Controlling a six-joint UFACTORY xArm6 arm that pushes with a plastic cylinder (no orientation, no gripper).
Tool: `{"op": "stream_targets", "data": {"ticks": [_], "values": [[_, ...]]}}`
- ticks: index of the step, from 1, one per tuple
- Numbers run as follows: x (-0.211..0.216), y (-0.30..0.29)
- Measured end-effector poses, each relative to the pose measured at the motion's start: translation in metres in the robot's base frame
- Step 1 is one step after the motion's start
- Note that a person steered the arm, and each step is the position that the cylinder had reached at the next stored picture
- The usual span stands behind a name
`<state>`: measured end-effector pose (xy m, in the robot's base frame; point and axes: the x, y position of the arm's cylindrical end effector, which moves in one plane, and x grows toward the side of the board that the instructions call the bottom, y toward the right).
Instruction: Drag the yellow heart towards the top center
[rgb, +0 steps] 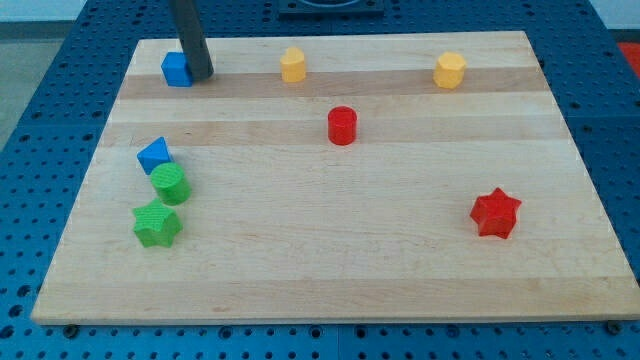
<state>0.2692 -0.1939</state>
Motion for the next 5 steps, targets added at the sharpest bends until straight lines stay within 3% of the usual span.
{"op": "stream_targets", "data": {"ticks": [2,5], "values": [[0.000,-0.007],[0.007,0.033]]}}
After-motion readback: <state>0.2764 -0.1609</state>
